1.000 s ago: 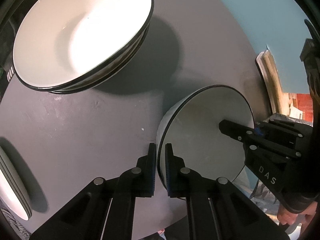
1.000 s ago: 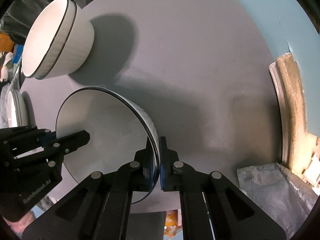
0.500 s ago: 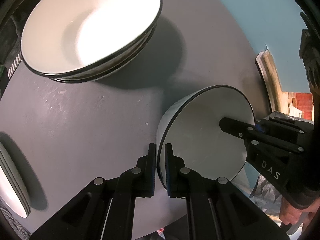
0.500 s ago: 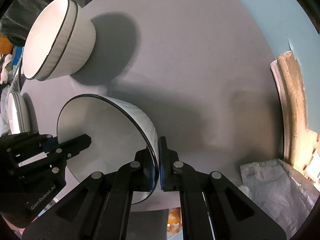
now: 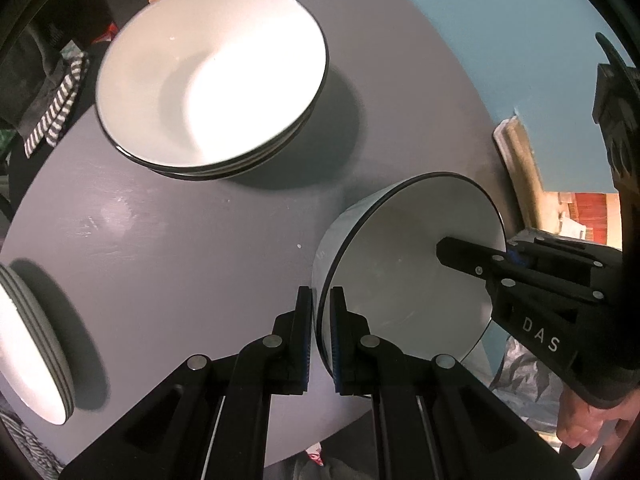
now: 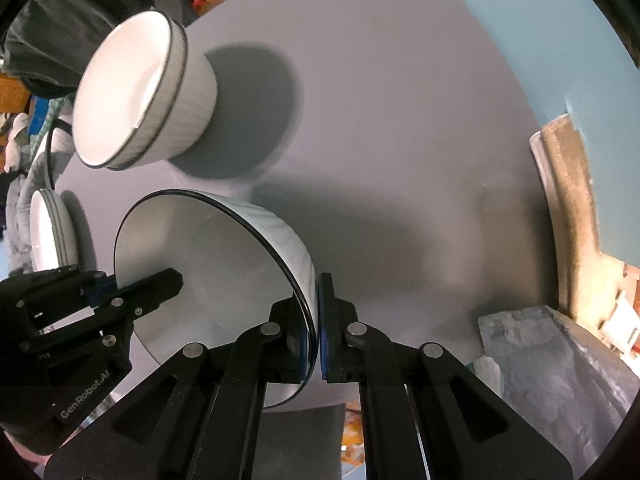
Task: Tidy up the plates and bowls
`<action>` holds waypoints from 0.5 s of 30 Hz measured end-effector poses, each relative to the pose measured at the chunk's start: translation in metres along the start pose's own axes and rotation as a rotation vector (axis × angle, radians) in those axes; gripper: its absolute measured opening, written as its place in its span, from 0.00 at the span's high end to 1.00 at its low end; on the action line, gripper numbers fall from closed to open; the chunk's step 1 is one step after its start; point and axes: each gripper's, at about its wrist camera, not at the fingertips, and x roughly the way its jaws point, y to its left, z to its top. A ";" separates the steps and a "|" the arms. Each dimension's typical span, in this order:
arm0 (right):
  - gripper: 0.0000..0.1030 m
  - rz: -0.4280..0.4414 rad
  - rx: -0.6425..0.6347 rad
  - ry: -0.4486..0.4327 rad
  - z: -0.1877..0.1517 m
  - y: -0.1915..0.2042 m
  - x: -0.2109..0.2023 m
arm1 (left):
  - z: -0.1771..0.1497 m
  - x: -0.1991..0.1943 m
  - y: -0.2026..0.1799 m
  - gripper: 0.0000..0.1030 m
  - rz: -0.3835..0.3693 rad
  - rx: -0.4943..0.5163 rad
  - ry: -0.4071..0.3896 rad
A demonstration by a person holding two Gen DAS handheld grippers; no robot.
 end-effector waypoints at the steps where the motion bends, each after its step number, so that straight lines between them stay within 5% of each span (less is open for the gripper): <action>1: 0.95 0.001 0.002 -0.003 0.002 0.001 -0.005 | 0.000 -0.004 0.000 0.93 -0.001 0.000 -0.005; 15: 0.95 0.012 -0.030 -0.063 0.010 0.020 -0.045 | 0.015 -0.058 0.007 0.93 0.012 -0.036 -0.093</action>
